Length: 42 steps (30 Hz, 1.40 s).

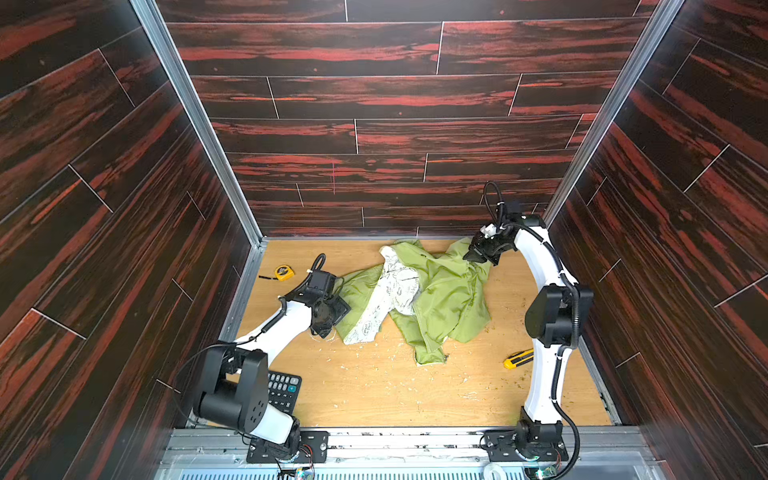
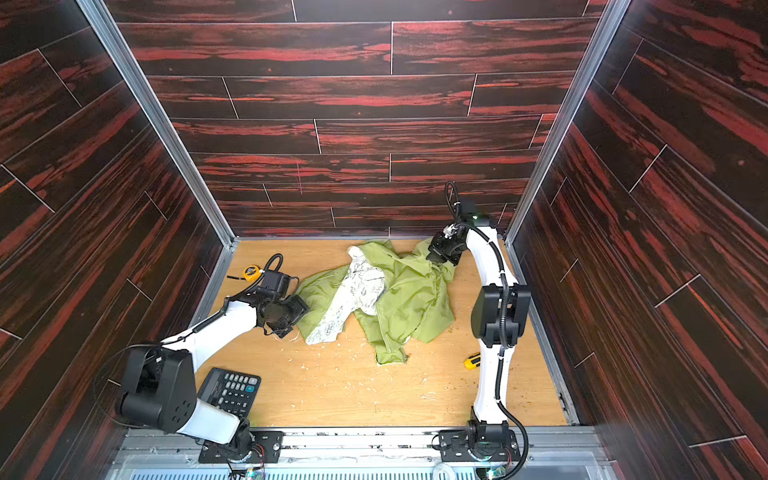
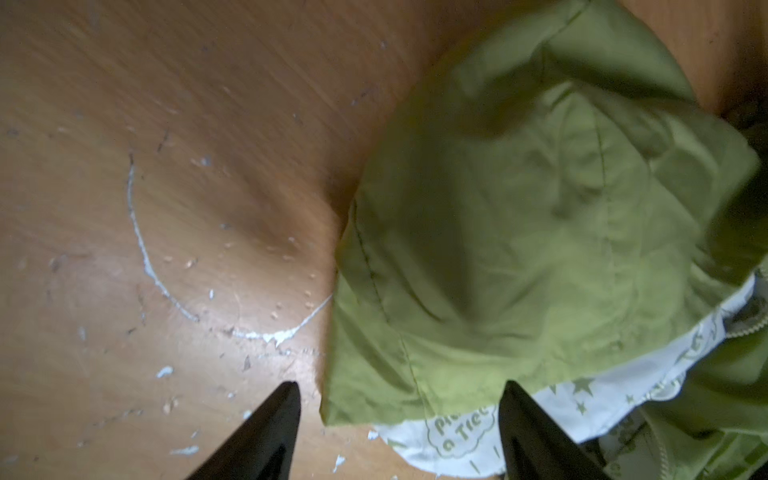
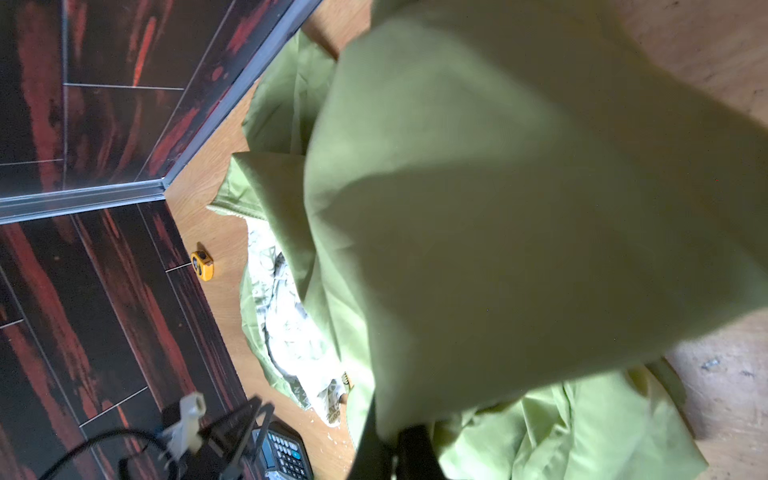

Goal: Zip up the jacket

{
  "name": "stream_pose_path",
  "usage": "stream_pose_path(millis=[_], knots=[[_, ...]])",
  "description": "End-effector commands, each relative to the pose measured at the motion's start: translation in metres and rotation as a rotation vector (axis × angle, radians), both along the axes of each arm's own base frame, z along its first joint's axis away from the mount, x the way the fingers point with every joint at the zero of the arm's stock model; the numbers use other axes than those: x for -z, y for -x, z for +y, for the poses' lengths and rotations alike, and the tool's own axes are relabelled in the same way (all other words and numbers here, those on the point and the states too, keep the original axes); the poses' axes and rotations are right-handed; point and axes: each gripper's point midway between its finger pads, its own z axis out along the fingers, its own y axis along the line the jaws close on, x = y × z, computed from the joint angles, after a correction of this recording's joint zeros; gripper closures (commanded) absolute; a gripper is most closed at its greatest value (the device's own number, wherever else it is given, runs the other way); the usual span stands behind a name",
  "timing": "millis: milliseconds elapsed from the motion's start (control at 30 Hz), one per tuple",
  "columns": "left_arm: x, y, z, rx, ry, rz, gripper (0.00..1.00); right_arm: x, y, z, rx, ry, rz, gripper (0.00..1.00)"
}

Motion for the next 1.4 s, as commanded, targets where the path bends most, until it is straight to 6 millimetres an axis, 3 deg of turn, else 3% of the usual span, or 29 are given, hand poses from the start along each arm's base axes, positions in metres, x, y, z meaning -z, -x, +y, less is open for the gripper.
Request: stream_pose_path(millis=[0,67,133,233,300,400,600,767,867,1067,1167,1267,1367], knots=[[0.007,-0.026,-0.007,0.008,0.020,-0.067,0.22,-0.040,0.010,0.006,-0.024,-0.026,-0.078,0.95],[0.011,-0.038,-0.016,0.033,0.051,-0.077,0.24,-0.042,0.012,0.007,-0.025,-0.024,-0.080,0.95],[0.009,-0.050,-0.026,0.059,0.089,-0.094,0.37,-0.045,0.013,0.007,-0.026,-0.024,-0.086,0.96],[-0.010,-0.066,-0.034,0.092,0.104,-0.141,0.80,-0.052,0.017,0.007,-0.031,-0.023,-0.101,0.98],[-0.037,-0.077,-0.036,0.114,0.104,-0.197,0.99,-0.059,0.021,0.006,-0.036,-0.022,-0.117,1.00],[-0.091,-0.091,-0.037,0.149,0.091,-0.291,1.00,-0.073,0.027,0.006,-0.046,-0.023,-0.149,1.00],[-0.228,-0.106,-0.041,0.189,0.109,-0.586,1.00,-0.117,0.043,0.010,-0.081,-0.050,-0.256,1.00],[-0.351,-0.097,-0.032,0.159,0.115,-0.885,1.00,-0.170,0.061,0.019,-0.121,-0.135,-0.380,1.00],[-0.411,-0.084,-0.028,0.153,0.134,-1.020,1.00,-0.206,0.077,0.023,-0.143,-0.183,-0.472,1.00],[-0.509,-0.058,-0.023,0.121,0.215,-1.245,1.00,-0.277,0.118,0.032,-0.197,-0.274,-0.653,1.00],[-0.556,-0.044,-0.019,0.108,0.253,-1.350,1.00,-0.303,0.141,0.034,-0.223,-0.310,-0.718,1.00],[-0.596,-0.032,-0.018,0.105,0.289,-1.436,1.00,-0.327,0.166,0.036,-0.246,-0.335,-0.787,1.00],[-0.623,-0.022,-0.017,0.109,0.315,-1.493,1.00,-0.352,0.191,0.036,-0.266,-0.348,-0.865,1.00]])
